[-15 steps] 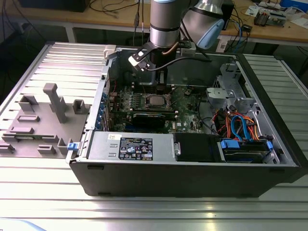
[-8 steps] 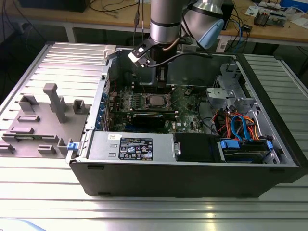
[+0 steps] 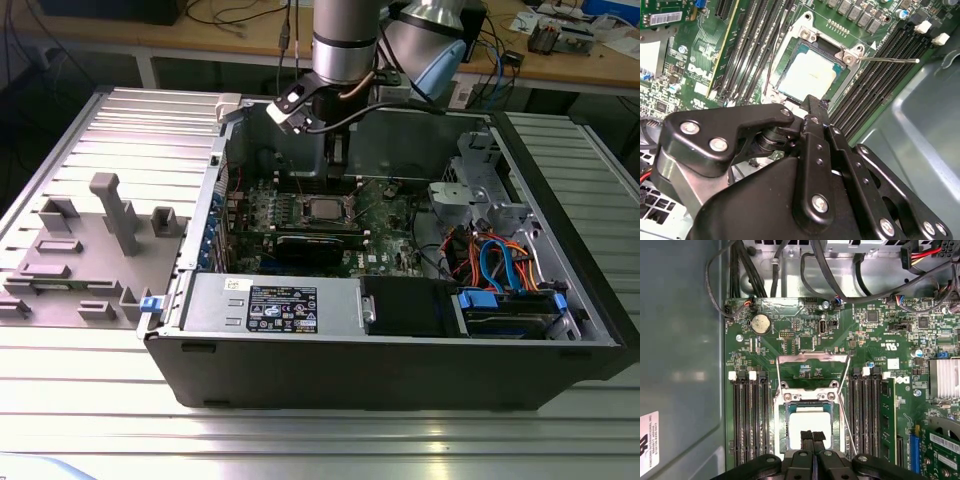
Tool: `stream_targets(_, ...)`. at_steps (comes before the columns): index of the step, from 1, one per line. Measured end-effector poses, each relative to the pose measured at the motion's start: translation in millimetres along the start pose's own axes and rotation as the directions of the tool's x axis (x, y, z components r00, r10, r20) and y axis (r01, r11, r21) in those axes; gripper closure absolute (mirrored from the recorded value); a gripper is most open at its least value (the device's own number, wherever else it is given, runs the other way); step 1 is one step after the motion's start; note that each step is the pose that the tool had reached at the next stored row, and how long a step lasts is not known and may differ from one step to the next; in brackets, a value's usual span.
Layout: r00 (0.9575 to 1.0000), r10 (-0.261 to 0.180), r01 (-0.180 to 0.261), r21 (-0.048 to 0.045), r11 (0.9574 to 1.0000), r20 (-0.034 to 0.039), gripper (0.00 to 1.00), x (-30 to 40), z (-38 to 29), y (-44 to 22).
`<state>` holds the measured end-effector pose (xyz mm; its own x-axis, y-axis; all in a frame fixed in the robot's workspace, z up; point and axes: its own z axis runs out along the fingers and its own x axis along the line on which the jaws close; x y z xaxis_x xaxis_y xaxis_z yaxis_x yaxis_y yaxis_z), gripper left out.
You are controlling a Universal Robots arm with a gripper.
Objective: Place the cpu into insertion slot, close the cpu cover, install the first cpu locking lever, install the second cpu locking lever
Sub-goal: 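Close the cpu cover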
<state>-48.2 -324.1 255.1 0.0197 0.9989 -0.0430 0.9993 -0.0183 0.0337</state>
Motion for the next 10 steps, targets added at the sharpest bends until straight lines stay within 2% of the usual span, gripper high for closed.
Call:
stream_targets(7, 1.0000, 0.000, 0.000, 0.0000, 1.0000, 0.0001, 0.89, -0.3, -7.7, 0.3)
stream_targets(10, 1.0000, 0.000, 0.000, -0.0002, 1.0000, -0.0003, 0.89, -0.3, -8.3, 0.3)
